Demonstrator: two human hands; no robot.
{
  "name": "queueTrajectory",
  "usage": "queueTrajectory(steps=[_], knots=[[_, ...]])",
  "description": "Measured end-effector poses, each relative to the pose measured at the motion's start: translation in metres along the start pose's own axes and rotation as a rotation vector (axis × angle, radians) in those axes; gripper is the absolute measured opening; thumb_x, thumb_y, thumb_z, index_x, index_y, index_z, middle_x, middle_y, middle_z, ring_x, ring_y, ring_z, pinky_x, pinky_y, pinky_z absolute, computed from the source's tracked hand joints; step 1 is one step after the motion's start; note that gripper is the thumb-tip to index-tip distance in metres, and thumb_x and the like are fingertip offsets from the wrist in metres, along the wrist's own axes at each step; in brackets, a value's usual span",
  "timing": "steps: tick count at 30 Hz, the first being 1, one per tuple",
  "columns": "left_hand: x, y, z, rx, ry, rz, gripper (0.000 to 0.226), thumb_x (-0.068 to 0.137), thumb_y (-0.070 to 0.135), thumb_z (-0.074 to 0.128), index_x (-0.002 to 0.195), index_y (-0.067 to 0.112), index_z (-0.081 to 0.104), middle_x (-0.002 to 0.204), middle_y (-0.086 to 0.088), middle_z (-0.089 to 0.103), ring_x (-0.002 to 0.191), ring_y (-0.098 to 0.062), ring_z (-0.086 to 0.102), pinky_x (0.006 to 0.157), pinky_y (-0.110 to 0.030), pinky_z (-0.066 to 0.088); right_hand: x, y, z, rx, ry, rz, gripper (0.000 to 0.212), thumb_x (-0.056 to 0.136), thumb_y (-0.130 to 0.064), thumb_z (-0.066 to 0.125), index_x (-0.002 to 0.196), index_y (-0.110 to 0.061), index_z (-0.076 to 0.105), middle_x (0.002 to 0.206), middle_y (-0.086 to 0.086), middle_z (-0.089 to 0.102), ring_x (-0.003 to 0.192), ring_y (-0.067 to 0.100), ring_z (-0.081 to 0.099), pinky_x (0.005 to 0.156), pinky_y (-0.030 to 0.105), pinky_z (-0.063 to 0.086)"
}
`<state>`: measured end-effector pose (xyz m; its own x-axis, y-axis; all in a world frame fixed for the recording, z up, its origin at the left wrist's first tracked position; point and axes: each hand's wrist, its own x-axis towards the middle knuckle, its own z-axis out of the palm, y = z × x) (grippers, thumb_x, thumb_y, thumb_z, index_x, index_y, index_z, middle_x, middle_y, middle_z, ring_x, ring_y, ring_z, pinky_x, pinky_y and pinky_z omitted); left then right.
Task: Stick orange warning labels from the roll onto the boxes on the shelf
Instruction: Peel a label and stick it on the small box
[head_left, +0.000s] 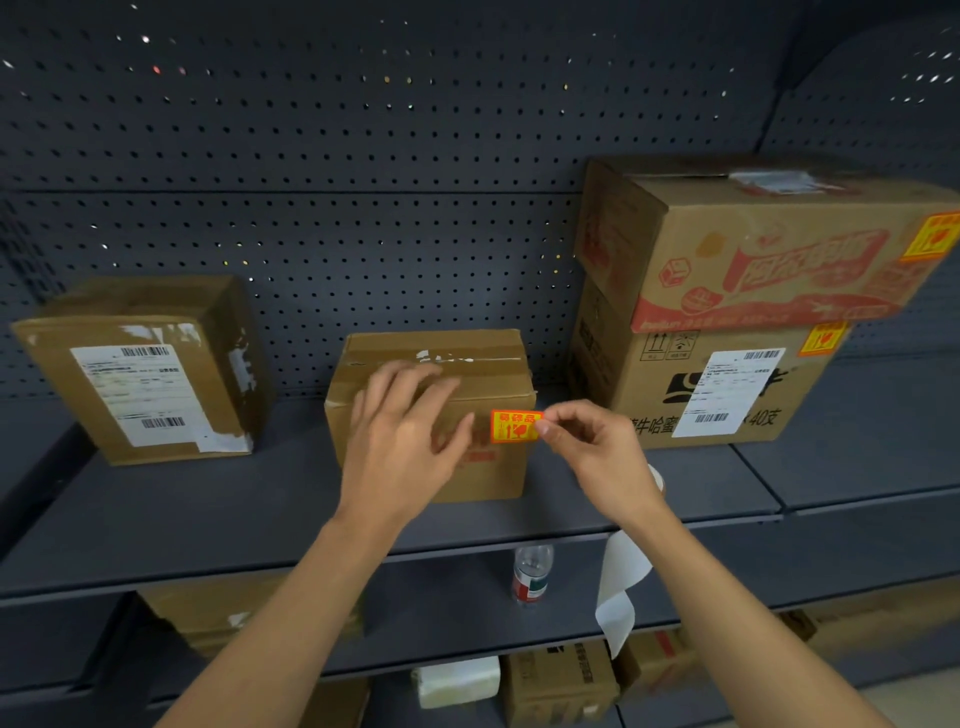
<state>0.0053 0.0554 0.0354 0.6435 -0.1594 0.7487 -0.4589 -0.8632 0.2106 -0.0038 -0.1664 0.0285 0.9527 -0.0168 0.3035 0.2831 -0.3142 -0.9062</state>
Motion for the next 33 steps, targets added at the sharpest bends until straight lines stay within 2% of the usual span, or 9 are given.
queueTrajectory(steps=[3, 6, 11, 17, 20, 22, 26, 30, 33], knots=[[0.006, -0.001, 0.007, -0.001, -0.093, -0.016, 0.05, 0.089, 0.048, 0.057, 0.122, 0.014, 0.07, 0.132, -0.006, 0.063, 0.131, -0.03, 0.049, 0.11, -0.05, 0.038, 0.008, 0.001, 0.003, -0.009, -0.024, 0.006, 0.008, 0.094, -0.013, 0.067, 0.088, -0.014, 0.071, 0.074, -0.011, 0.064, 0.071, 0.002, 0.056, 0.071, 0.021, 0.046], [0.009, 0.0, 0.015, 0.014, -0.156, -0.05, 0.056, 0.087, 0.057, 0.053, 0.123, 0.018, 0.07, 0.13, -0.003, 0.065, 0.126, -0.026, 0.055, 0.115, -0.049, 0.032, 0.013, 0.003, 0.005, -0.006, -0.023, 0.001, 0.008, 0.094, -0.011, 0.066, 0.088, -0.01, 0.071, 0.074, -0.007, 0.064, 0.07, 0.004, 0.056, 0.071, 0.022, 0.047], [0.011, 0.001, 0.025, 0.083, -0.146, -0.112, 0.063, 0.082, 0.07, 0.05, 0.116, 0.023, 0.073, 0.121, 0.003, 0.068, 0.115, -0.024, 0.058, 0.102, -0.046, 0.038, 0.017, 0.006, 0.008, -0.015, -0.032, -0.001, 0.008, 0.095, -0.011, 0.065, 0.091, -0.007, 0.071, 0.073, -0.005, 0.063, 0.067, 0.001, 0.055, 0.067, 0.015, 0.045], [0.013, 0.006, 0.035, 0.109, -0.074, -0.147, 0.058, 0.078, 0.071, 0.054, 0.108, 0.025, 0.072, 0.112, 0.003, 0.066, 0.109, -0.026, 0.058, 0.095, -0.045, 0.038, 0.021, 0.014, 0.009, -0.039, 0.018, 0.01, 0.008, 0.094, -0.015, 0.067, 0.089, -0.012, 0.072, 0.071, -0.009, 0.064, 0.066, 0.002, 0.056, 0.066, 0.018, 0.045], [0.015, 0.007, 0.039, 0.134, -0.064, -0.168, 0.05, 0.077, 0.065, 0.067, 0.107, 0.025, 0.071, 0.111, 0.003, 0.066, 0.106, -0.027, 0.058, 0.093, -0.046, 0.037, 0.022, 0.016, 0.011, -0.064, 0.064, 0.009, 0.006, 0.092, -0.018, 0.071, 0.089, -0.015, 0.074, 0.074, -0.01, 0.069, 0.07, 0.005, 0.061, 0.071, 0.025, 0.05], [0.015, 0.007, 0.04, 0.134, -0.061, -0.175, 0.048, 0.076, 0.063, 0.071, 0.106, 0.025, 0.071, 0.11, 0.003, 0.066, 0.106, -0.028, 0.058, 0.092, -0.047, 0.037, 0.022, 0.016, 0.011, -0.121, 0.098, -0.017, 0.005, 0.09, -0.02, 0.072, 0.089, -0.016, 0.075, 0.08, -0.009, 0.072, 0.075, 0.007, 0.065, 0.074, 0.025, 0.053], [0.014, 0.007, 0.041, 0.146, -0.046, -0.153, 0.047, 0.077, 0.063, 0.07, 0.105, 0.025, 0.07, 0.108, 0.003, 0.066, 0.106, -0.027, 0.058, 0.091, -0.046, 0.037, 0.02, 0.015, 0.009, -0.342, 0.15, -0.161, 0.004, 0.089, -0.023, 0.073, 0.09, -0.02, 0.074, 0.085, -0.01, 0.068, 0.077, 0.004, 0.062, 0.071, 0.016, 0.048], [0.013, 0.008, 0.041, 0.158, -0.039, -0.144, 0.046, 0.078, 0.063, 0.068, 0.104, 0.025, 0.07, 0.107, 0.002, 0.066, 0.107, -0.027, 0.057, 0.091, -0.047, 0.037, 0.02, 0.019, 0.009, -0.396, 0.18, -0.186, 0.016, 0.087, -0.026, 0.075, 0.1, -0.017, 0.072, 0.085, -0.006, 0.068, 0.076, 0.005, 0.062, 0.071, 0.023, 0.052], [0.011, 0.008, 0.043, 0.152, -0.021, -0.13, 0.046, 0.079, 0.064, 0.066, 0.103, 0.025, 0.07, 0.104, 0.002, 0.065, 0.107, -0.028, 0.057, 0.092, -0.048, 0.036, 0.022, 0.019, 0.006, -0.351, 0.172, -0.161, 0.027, 0.086, -0.028, 0.077, 0.109, -0.019, 0.069, 0.085, -0.012, 0.065, 0.078, 0.002, 0.061, 0.071, 0.021, 0.052]])
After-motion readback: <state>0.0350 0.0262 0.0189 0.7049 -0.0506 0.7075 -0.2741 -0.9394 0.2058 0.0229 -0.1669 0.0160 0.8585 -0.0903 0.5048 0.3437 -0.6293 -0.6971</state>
